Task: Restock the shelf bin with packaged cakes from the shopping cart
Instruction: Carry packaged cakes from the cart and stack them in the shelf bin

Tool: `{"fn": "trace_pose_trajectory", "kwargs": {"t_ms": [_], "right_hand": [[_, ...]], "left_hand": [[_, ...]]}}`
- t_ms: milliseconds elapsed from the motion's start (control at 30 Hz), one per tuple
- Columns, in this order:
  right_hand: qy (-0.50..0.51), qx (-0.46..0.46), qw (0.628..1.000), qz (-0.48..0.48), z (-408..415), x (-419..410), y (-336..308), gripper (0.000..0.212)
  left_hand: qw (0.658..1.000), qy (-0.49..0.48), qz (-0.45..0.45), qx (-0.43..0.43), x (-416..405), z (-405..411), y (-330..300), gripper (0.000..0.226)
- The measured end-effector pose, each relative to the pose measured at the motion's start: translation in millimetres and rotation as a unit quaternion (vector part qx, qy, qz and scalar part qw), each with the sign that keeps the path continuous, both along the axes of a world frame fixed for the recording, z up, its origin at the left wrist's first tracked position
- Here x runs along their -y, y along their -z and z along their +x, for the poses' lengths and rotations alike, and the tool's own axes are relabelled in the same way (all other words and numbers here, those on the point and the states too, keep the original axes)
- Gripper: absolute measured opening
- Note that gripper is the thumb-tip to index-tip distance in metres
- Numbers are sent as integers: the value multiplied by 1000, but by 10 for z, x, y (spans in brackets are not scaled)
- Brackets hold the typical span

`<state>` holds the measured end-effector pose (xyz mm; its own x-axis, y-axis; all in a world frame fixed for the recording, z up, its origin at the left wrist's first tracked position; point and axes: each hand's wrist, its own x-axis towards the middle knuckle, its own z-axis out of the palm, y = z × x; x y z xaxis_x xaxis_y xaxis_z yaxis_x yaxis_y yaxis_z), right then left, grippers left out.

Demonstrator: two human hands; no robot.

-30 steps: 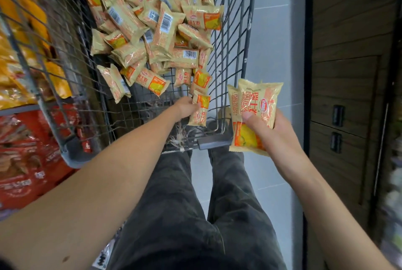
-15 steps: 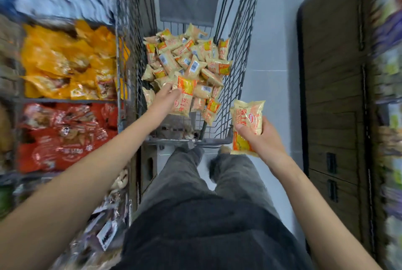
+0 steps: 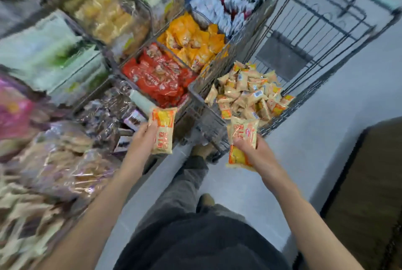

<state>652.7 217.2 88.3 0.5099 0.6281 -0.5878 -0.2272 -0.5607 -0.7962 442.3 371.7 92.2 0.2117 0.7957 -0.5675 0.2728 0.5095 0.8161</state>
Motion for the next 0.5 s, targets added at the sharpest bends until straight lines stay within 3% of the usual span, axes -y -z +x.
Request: {"fn": "trace_pose_trajectory", "kwargs": {"t_ms": [167,300,500], "right_hand": [[-118,-35,992,-1,-594,-82,-46,15],[-221,-43,974,-2,-1219,-330,-132,28],[-351,-32,935,33,-2179,-853,-387,29]], "left_hand": [[984,-166,-62,-25,685,-1097,-106,35],[964,-256,-58,-27,932,-1803,-286,33],[932,-361,4,-9,889,-2720,-488,38]]}}
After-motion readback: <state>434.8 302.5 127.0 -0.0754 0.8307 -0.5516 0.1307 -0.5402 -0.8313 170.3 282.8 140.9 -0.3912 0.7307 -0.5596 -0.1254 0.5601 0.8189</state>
